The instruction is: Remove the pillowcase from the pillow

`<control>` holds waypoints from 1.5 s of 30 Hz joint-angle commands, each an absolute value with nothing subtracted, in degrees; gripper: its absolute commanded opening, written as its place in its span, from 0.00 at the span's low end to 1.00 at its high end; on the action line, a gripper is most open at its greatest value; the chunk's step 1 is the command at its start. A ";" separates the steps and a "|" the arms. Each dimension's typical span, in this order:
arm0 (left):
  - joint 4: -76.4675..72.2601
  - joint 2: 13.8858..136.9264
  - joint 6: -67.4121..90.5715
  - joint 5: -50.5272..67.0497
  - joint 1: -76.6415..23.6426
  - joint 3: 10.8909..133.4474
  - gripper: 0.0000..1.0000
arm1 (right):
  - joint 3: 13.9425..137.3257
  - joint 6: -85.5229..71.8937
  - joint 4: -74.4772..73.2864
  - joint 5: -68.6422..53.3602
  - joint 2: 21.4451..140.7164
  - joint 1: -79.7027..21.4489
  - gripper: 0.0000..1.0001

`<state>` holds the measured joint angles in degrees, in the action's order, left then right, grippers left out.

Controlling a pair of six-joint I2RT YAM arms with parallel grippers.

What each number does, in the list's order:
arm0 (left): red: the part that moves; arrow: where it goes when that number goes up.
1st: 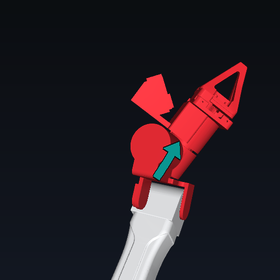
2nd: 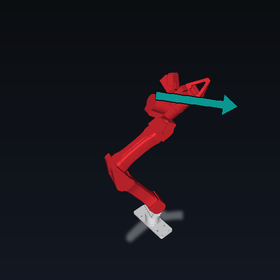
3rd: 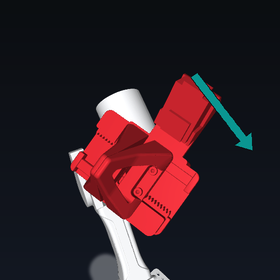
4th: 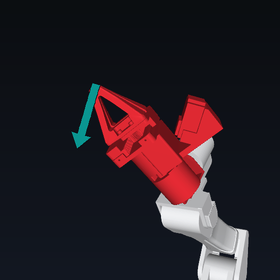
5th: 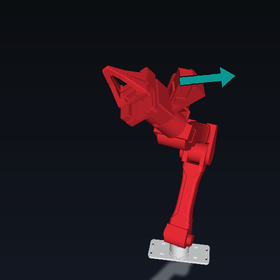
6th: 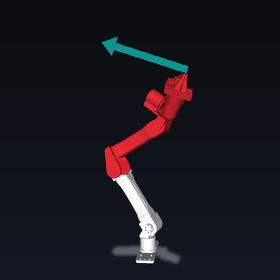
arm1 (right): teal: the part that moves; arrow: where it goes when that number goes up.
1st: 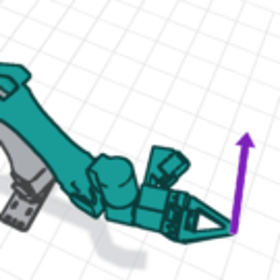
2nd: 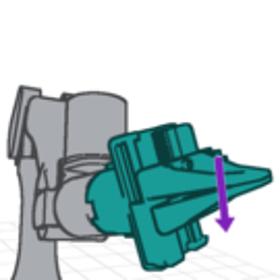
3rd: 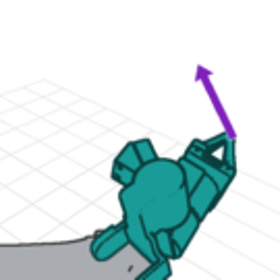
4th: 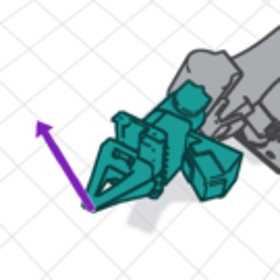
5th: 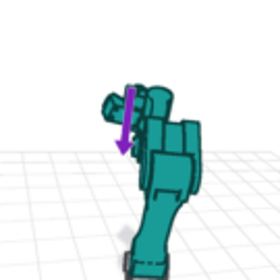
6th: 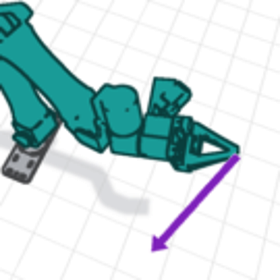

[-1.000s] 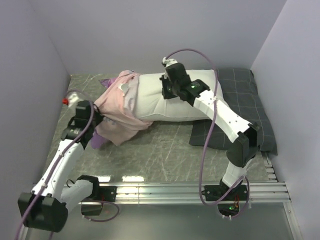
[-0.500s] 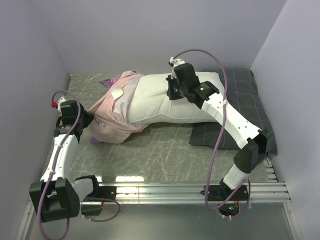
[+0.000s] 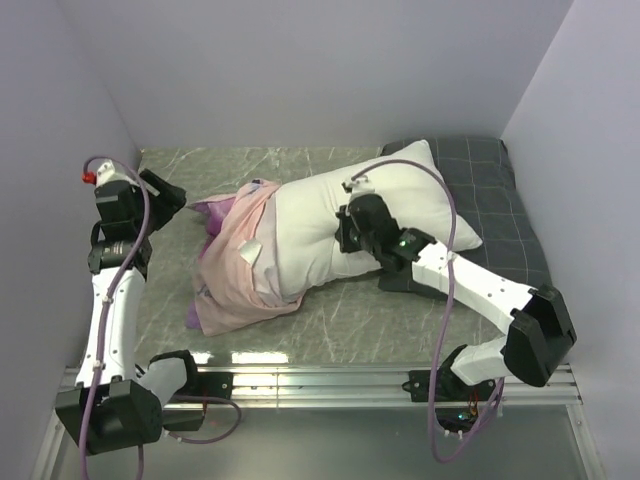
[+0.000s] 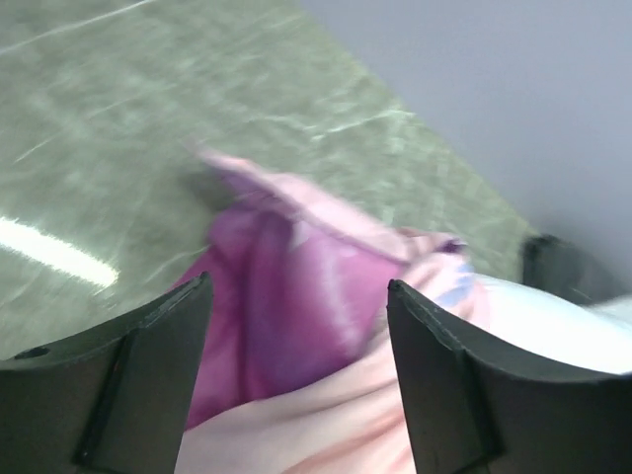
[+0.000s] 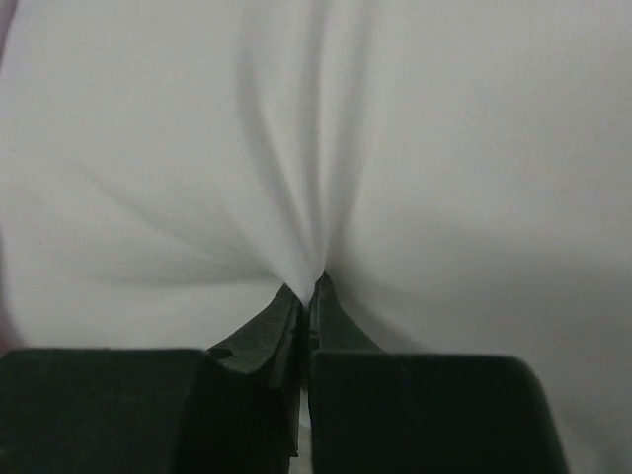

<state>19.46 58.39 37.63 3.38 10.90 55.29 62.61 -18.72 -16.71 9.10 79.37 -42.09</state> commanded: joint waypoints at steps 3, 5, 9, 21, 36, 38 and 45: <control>19.86 62.92 31.56 10.64 0.91 63.09 0.78 | 50.82 -27.59 0.94 12.83 76.55 -47.81 0.00; 21.78 67.13 29.54 6.87 -6.72 66.87 0.78 | 46.51 -30.49 3.68 12.57 77.60 -48.78 0.00; 23.46 73.46 28.21 3.00 -13.79 71.97 0.80 | 43.51 -33.13 6.41 12.04 80.59 -50.44 0.00; 29.88 88.06 25.75 -15.89 -18.20 78.66 0.51 | 42.28 -33.92 6.15 13.18 80.33 -50.71 0.00; 23.55 87.17 31.38 -2.12 10.63 73.30 0.01 | 38.76 -34.28 4.66 15.20 70.94 -49.57 0.00; 23.20 88.33 32.16 0.77 10.63 72.69 0.01 | 39.37 -34.10 4.66 14.59 70.40 -49.48 0.00; 21.79 88.51 31.03 5.97 7.56 72.59 0.31 | 46.13 -31.56 0.89 13.80 70.66 -49.48 0.00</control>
<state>26.76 88.75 31.77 4.62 8.54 70.70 42.50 -33.26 7.55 11.97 71.81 -50.09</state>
